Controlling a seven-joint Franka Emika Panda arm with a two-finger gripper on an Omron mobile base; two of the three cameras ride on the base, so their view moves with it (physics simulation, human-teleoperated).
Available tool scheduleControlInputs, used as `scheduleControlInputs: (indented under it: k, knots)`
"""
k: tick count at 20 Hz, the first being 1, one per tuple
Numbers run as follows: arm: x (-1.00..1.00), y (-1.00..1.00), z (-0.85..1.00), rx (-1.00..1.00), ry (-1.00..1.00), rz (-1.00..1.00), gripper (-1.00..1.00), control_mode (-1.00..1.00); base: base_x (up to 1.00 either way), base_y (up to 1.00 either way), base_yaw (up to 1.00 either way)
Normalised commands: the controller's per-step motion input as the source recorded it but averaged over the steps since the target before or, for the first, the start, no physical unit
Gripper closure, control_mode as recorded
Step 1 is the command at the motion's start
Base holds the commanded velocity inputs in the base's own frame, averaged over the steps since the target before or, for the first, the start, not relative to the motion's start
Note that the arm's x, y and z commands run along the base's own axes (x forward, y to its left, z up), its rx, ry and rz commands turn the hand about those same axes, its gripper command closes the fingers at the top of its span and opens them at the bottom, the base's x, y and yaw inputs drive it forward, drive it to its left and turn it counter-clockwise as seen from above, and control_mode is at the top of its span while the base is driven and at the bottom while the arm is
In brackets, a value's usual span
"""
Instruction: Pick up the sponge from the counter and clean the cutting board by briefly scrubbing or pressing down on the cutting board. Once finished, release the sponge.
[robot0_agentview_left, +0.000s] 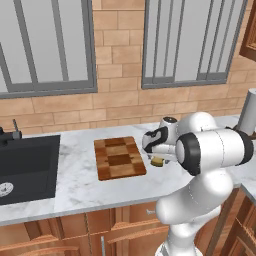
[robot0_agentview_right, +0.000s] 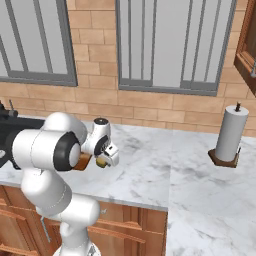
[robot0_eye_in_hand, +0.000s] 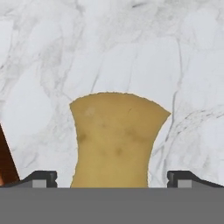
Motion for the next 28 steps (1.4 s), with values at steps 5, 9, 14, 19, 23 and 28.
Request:
scheduleControlInputs:
  k: [5,9,14,19,23,28]
  knots:
    - [0.00,0.00,0.09,0.00,0.00,0.00,-1.00,-1.00,0.00,0.00,0.00]
    - [0.01,0.00,0.00,-0.01,0.00,0.00,-1.00,-1.00,0.00,0.00,0.00]
    - [0.06,0.00,-0.13,-0.05,0.00,0.00,-1.00,-1.00,0.00,0.00,0.00]
    - [0.10,0.00,-0.08,-0.04,0.00,0.00,1.00,-1.00,0.00,0.00,0.00]
    - [0.03,0.00,-0.01,0.00,0.00,0.00,1.00,-1.00,0.00,0.00,0.00]
    - [0.00,0.00,0.02,0.00,0.00,0.00,1.00,-1.00,0.00,0.00,0.00]
